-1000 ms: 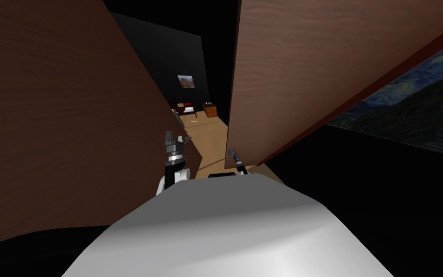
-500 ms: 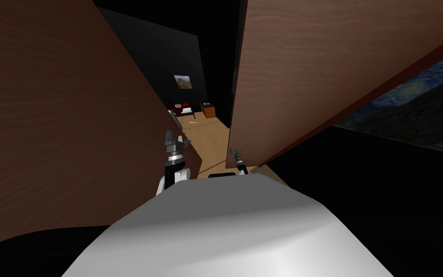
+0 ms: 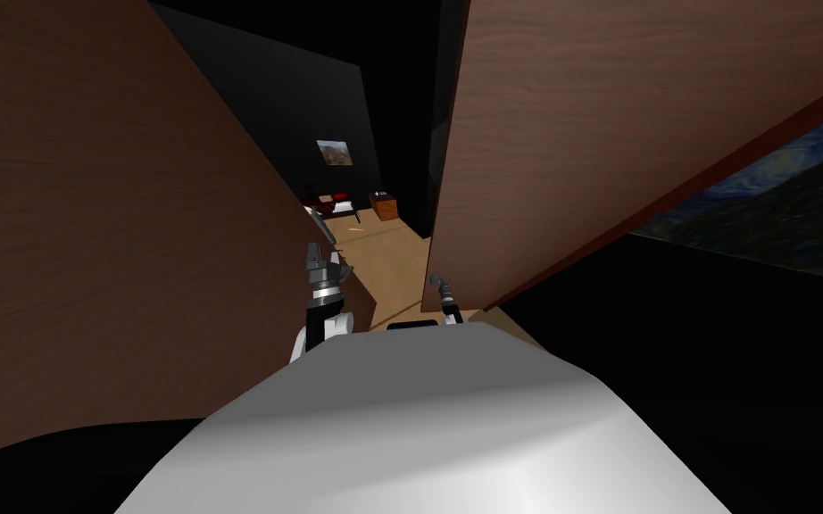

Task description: Push the door open

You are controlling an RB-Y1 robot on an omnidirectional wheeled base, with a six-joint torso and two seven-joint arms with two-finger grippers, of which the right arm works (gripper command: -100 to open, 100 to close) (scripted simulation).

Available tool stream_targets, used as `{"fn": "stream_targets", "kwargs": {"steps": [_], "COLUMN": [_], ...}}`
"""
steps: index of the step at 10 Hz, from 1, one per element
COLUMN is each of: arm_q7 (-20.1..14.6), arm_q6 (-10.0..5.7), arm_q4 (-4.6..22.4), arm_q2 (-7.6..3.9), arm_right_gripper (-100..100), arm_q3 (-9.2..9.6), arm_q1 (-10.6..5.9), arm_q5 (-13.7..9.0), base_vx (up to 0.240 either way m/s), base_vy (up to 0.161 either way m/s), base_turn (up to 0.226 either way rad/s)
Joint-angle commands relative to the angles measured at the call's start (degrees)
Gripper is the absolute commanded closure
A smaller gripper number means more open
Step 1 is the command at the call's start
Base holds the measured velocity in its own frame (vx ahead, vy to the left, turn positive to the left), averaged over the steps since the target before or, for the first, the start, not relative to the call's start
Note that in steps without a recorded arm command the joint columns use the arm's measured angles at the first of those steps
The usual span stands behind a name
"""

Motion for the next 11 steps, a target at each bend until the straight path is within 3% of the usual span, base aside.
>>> {"fn": "stream_targets", "kwargs": {"steps": [1,6,8,11], "arm_q7": [0.41,1.33,2.37,4.00], "arm_q6": [-0.72,-0.66,-0.73,-1.04], "arm_q4": [0.50,1.53,1.29,1.38], "arm_q2": [0.11,1.09,0.65,1.31], "arm_right_gripper": [100,100,100,100], "arm_q3": [-1.87,-4.87,-5.80,-6.99], "arm_q1": [-0.71,-1.50,-1.24,-1.32], "arm_q5": [-0.48,-1.25,-1.60,-2.01], "base_vx": [0.203,0.182,0.106,0.201], "base_vy": [0.137,0.098,0.015,0.019], "base_turn": [-0.099,-0.069,-0.068,-0.086]}}
